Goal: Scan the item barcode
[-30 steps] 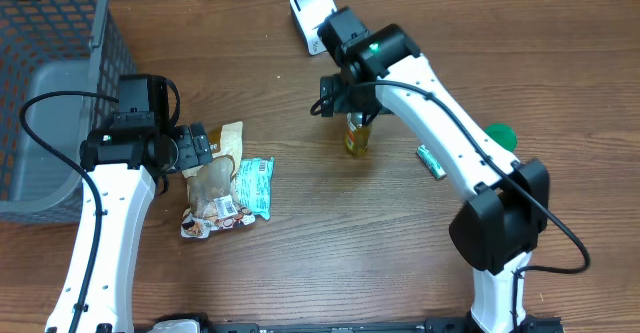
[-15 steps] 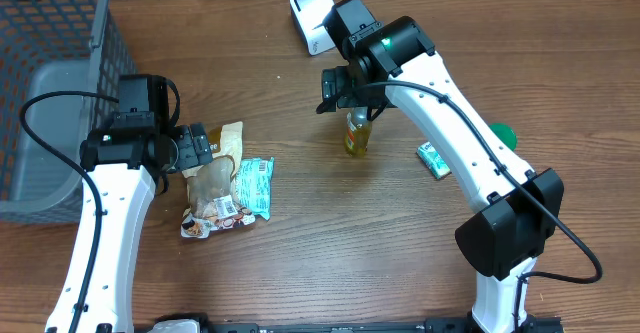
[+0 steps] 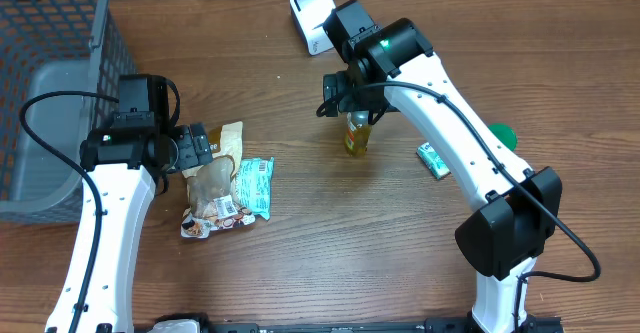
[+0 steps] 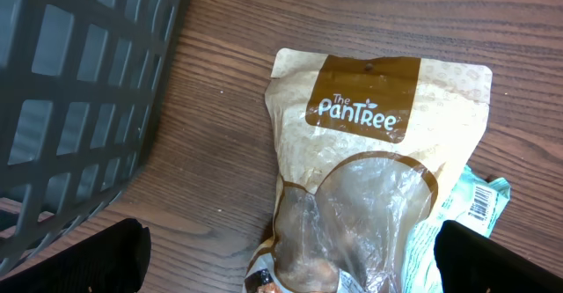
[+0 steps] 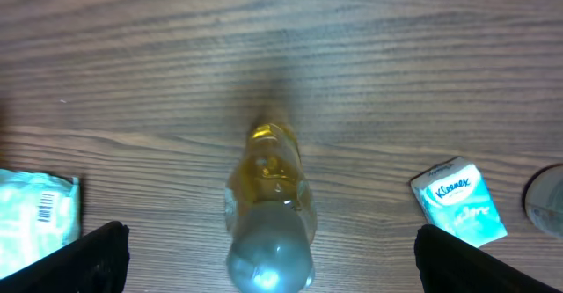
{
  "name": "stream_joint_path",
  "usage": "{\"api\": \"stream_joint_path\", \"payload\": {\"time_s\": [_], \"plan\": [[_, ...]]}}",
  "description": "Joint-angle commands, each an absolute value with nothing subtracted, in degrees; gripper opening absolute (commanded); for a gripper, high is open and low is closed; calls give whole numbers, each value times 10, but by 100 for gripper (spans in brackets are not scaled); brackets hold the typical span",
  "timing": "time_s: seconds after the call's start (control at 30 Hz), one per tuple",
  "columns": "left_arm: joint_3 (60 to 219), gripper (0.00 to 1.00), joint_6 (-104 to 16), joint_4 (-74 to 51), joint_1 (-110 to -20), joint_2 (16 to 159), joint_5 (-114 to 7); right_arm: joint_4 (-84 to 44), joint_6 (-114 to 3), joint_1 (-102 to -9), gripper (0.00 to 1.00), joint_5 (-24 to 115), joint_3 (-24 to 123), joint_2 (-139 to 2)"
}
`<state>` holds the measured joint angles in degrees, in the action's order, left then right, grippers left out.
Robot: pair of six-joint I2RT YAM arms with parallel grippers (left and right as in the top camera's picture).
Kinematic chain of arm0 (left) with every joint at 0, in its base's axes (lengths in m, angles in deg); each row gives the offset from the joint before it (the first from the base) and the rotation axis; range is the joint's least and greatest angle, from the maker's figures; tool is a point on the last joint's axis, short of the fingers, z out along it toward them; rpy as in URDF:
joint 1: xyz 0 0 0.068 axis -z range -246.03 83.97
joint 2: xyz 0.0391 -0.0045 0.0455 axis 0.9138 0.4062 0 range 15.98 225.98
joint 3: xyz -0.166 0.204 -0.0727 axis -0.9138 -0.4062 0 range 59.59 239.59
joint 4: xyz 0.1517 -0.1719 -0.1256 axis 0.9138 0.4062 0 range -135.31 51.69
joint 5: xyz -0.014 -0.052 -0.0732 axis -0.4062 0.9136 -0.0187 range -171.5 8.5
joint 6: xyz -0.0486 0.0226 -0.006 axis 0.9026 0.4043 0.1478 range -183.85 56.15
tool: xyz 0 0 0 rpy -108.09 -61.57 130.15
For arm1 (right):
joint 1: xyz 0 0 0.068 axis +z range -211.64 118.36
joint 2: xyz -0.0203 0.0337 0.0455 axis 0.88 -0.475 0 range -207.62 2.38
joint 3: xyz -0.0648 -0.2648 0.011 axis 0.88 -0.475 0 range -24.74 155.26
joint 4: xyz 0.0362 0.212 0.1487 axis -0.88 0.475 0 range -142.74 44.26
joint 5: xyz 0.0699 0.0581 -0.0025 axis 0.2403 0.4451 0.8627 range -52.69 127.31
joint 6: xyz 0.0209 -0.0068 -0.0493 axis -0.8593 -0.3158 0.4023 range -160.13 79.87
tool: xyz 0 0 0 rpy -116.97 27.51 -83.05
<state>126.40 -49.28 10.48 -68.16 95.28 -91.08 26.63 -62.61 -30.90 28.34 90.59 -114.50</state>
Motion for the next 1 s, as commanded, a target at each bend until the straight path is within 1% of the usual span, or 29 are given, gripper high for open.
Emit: {"api": "stream_joint_path", "payload": {"time_s": [0.0, 0.23, 0.47, 0.6, 0.67, 0.8, 0.97], "plan": [[1276, 100, -502, 105, -679, 954, -909, 251, -626, -312, 100, 284, 875, -1135], [1276, 100, -502, 105, -679, 954, -909, 211, -626, -312, 90, 290, 822, -1135], [1276, 100, -502, 105, -679, 954, -909, 167, -626, -312, 88, 297, 778, -1135], [1276, 100, -502, 105, -679, 954, -909, 154, -626, -312, 80, 296, 770, -1135], [1276, 100, -502, 105, -679, 954, -909, 148, -626, -312, 73, 296, 770, -1135], [1276, 99, -502, 105, -679, 954, -909, 146, -626, -312, 67, 295, 770, -1135], [1276, 100, -502, 105, -679, 954, -909, 146, -626, -312, 67, 295, 770, -1135]]}}
